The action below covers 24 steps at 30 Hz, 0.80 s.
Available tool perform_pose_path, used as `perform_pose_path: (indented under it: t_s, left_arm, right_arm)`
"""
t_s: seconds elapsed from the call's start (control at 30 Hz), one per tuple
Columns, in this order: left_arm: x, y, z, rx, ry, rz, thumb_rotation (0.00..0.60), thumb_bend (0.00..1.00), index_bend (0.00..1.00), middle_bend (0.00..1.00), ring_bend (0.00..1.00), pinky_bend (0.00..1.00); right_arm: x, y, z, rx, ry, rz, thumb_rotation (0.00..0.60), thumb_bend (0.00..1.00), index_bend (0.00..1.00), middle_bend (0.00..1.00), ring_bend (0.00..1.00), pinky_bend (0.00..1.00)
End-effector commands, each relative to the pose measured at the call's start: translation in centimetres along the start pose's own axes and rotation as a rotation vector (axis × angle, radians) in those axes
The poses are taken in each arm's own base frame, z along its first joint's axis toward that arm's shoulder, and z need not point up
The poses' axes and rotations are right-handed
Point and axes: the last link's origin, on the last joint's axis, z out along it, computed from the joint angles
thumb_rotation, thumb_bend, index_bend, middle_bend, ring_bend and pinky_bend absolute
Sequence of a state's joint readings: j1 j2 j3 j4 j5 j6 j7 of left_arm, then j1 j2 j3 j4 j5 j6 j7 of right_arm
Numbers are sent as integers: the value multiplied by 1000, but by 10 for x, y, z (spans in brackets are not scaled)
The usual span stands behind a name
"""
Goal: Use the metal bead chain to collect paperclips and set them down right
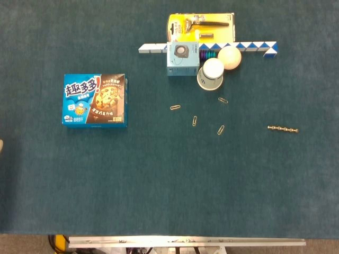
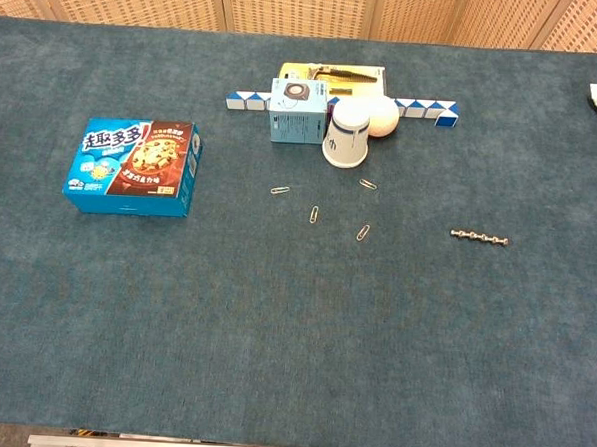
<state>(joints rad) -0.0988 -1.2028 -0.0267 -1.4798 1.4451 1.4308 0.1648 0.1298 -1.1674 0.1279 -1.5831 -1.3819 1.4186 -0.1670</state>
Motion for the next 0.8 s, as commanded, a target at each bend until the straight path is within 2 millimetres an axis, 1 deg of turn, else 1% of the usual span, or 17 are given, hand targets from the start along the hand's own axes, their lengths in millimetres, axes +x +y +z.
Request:
perform_pose_path:
  t_s: [0.03, 0.17, 0.37, 0.5, 0.8]
  left_arm:
    - [0, 3, -2, -14, -23, -27, 600, 246, 443, 293, 165, 287]
    - [6, 8, -6, -45, -10, -33, 600, 246, 443, 293, 166, 290]
    - [15, 11, -13, -72, -19, -94, 600, 246, 443, 293, 166, 290]
    - [19, 4, -9, -53, -17, -114, 600, 246, 443, 293, 166, 291]
    - [22, -5, -3, -9, -28, -127, 600, 246, 443, 294, 166, 292]
  right_arm:
    - [1, -1, -7, 4, 3, -16, 600, 44, 313, 165, 65, 323]
    - [5, -5, -18, 19, 25, -14, 600, 45, 313, 165, 65, 323]
    - [1, -10, -26, 40, 3, -34, 600, 45, 313, 165, 65, 323]
    - [-3, -7, -20, 25, -27, -41, 600, 45, 312, 165, 65, 323]
    - [-12, -5, -3, 19, -44, -31, 600, 44, 312, 165, 65, 323]
